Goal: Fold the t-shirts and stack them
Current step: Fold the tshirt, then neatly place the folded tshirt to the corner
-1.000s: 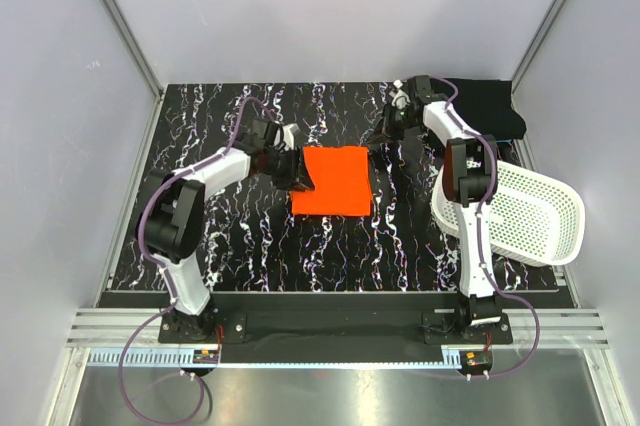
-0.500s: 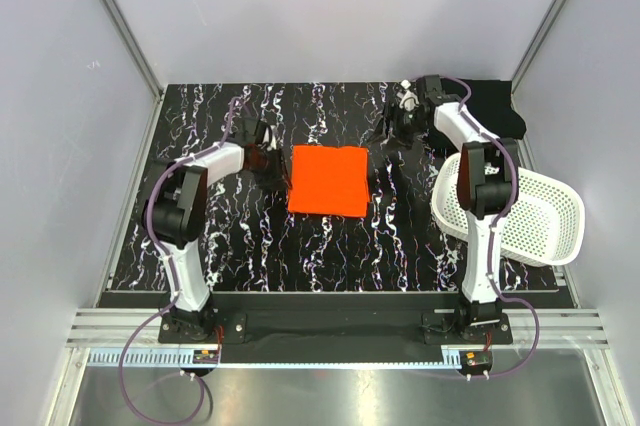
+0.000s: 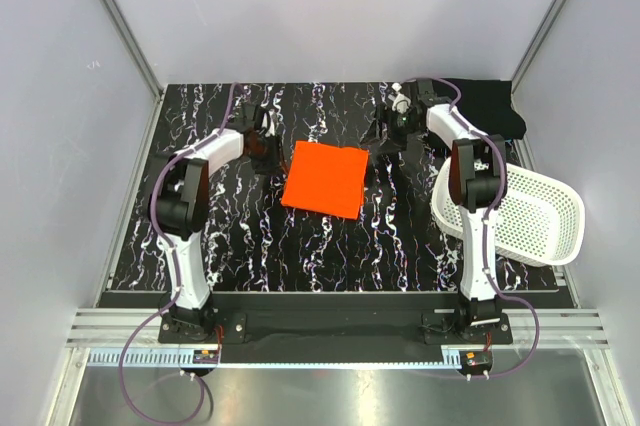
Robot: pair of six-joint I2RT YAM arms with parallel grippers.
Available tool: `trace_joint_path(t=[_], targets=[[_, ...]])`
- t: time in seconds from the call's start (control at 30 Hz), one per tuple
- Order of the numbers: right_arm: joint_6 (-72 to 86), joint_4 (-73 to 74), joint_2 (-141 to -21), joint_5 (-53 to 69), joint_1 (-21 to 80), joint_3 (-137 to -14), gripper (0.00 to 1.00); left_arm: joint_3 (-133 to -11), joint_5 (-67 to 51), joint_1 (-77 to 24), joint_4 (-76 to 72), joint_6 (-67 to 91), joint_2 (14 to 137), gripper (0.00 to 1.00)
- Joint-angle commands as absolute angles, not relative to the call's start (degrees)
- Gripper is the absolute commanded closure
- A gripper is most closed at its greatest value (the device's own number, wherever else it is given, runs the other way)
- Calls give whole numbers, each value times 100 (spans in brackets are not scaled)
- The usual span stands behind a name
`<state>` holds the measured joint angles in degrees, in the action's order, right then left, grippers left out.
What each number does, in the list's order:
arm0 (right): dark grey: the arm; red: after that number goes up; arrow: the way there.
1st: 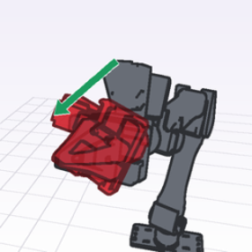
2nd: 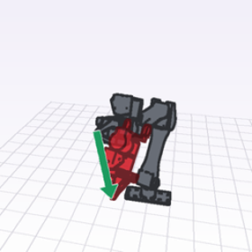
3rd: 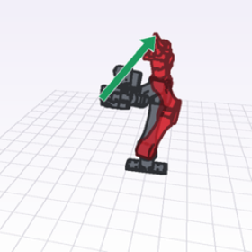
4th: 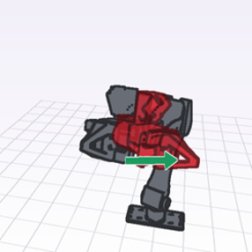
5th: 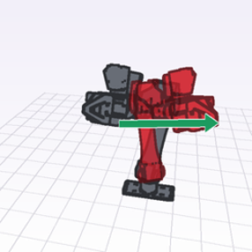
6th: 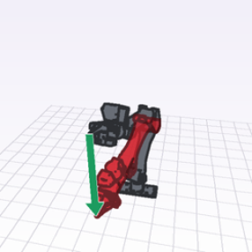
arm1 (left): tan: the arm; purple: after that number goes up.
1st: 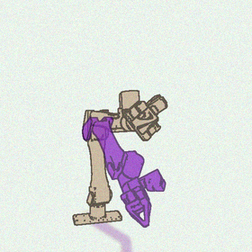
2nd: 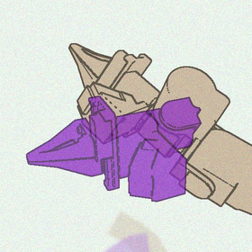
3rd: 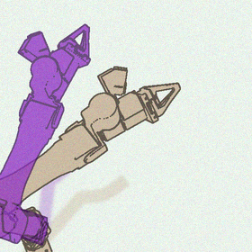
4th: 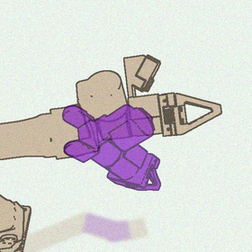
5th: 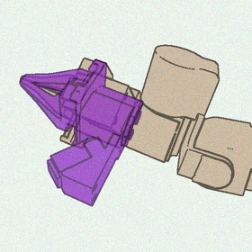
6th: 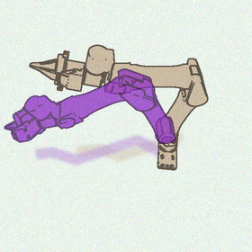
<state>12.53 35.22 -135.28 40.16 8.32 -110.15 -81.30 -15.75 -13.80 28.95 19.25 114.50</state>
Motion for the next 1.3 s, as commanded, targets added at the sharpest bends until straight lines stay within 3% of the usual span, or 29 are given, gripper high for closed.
trace_joint_path(t=[0.0, 0.37, 0.73, 1.27], targets=[[1073, 3445, -13614, 3894, 1072, -11469, 18, -8393, -1415, -1231, 3085, 1793, 11540, 58], [1064, 3797, -13948, 3858, 1160, -11706, 14, -8279, -1670, -1336, 3103, 1916, 10978, 57], [712, 4649, -14431, 4113, 1257, -12076, 14, -8174, -1688, -1433, 2997, 1899, 11364, 57], [317, 5643, -15179, 4324, 1301, -13307, 21, -7875, -1837, -1424, 2716, 1776, 11320, 57]])
